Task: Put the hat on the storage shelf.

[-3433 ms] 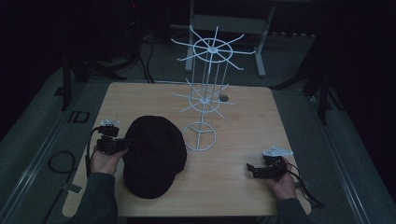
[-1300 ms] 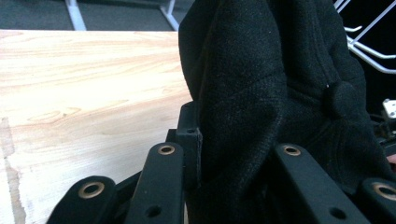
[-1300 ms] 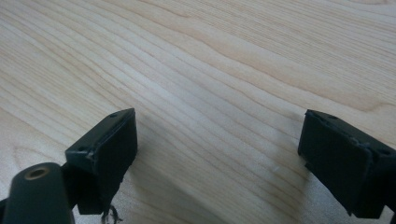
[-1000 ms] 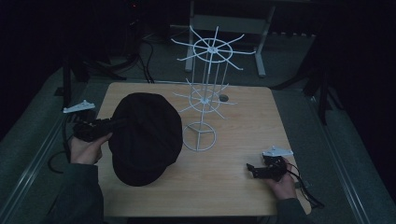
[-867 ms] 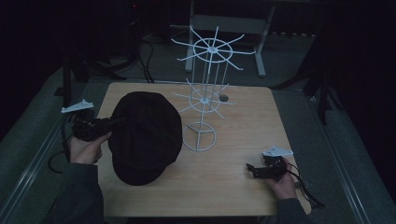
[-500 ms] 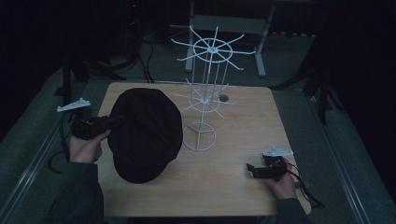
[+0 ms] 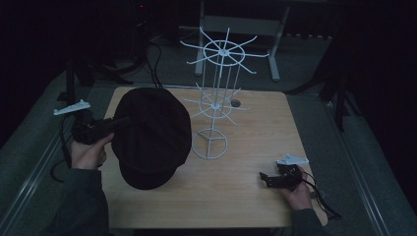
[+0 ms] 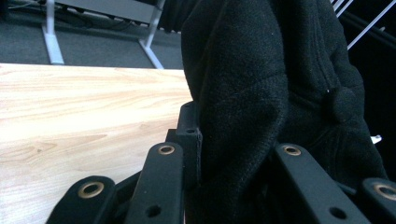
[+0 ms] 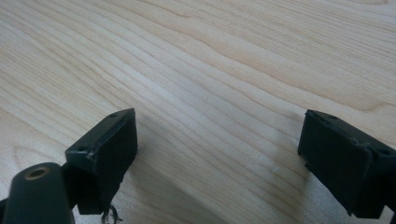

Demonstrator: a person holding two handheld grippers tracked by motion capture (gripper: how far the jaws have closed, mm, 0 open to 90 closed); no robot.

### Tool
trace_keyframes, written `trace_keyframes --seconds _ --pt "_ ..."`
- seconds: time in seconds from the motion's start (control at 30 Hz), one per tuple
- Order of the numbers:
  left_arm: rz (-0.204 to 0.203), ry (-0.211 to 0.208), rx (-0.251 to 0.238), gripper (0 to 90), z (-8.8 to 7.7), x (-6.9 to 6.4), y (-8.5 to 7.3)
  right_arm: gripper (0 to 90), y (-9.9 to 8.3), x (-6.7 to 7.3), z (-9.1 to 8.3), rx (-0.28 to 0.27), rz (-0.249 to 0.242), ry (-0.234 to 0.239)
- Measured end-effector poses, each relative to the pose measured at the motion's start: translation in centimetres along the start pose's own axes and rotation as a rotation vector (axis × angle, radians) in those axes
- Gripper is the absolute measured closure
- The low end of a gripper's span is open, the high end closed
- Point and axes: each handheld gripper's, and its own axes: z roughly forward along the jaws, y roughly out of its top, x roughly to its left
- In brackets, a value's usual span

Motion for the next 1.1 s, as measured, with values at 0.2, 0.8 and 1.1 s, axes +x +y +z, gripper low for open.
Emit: trace_keyframes --seconds 0.2,0.8,1.1 --pt "0.007 -0.014 -0.015 74.0 -0.2 -0.1 0.4 11.7 0.0 0.0 0.0 0.0 0.0 0.0" --pt "0.026 -0.064 -0.051 73.9 -0.7 -0.5 1.6 11.8 0.0 0.0 0.0 0.001 0.0 0.0" --pt "0.028 -0.08 -0.068 73.9 -0.9 -0.7 2.3 11.7 0.0 0.0 0.0 0.001 0.0 0.0"
